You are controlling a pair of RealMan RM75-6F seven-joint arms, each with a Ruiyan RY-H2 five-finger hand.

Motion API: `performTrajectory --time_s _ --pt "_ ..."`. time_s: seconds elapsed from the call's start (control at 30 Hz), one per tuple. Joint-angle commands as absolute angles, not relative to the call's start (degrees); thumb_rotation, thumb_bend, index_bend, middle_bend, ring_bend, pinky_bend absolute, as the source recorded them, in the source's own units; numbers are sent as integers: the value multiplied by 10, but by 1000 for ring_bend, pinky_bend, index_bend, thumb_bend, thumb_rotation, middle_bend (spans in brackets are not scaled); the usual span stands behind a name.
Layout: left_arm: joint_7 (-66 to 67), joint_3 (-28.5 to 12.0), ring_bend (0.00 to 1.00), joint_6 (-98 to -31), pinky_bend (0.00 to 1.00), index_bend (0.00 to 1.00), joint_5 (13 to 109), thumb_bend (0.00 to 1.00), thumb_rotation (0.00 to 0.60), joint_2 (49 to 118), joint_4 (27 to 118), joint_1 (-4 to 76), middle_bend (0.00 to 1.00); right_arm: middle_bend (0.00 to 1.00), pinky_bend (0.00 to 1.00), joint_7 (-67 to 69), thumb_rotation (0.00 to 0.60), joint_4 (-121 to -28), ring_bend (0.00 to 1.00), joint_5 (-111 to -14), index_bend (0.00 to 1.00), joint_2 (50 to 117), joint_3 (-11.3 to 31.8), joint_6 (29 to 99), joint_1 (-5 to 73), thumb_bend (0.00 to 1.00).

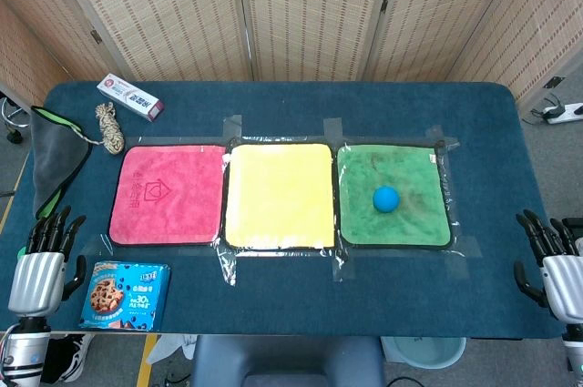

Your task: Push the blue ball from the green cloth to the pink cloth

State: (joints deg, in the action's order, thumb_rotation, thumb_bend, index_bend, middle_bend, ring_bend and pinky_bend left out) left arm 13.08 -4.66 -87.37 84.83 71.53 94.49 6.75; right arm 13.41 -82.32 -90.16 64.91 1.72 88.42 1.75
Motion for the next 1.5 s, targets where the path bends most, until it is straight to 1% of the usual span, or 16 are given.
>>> performTrajectory --time_s 0.03,0.57,0.8,1.0,1.23,1.5 --pt "132 -48 26 -872 0 144 847 633 600 716 944 69 34 83 57 133 600 -823 154 -901 24 649 18 883 19 592" --pt "141 -54 26 -869 0 144 845 633 600 719 945 77 34 83 57 138 600 -817 152 -893 24 654 21 886 16 592" --pt "147 -56 26 -864 0 144 842 633 600 722 948 81 34 83 57 142 600 -811 153 -892 24 663 30 859 39 593" --pt "149 -55 26 -868 0 144 839 633 600 719 951 78 34 82 57 134 600 -798 153 -896 24 674 43 810 84 592" --pt "149 -51 26 -871 0 144 840 633 600 718 955 75 34 75 57 132 600 -757 144 -873 24 701 63 702 161 592" --pt "149 -49 26 -878 0 144 842 634 600 713 960 70 34 23 57 101 600 -706 104 -832 19 753 83 603 232 589"
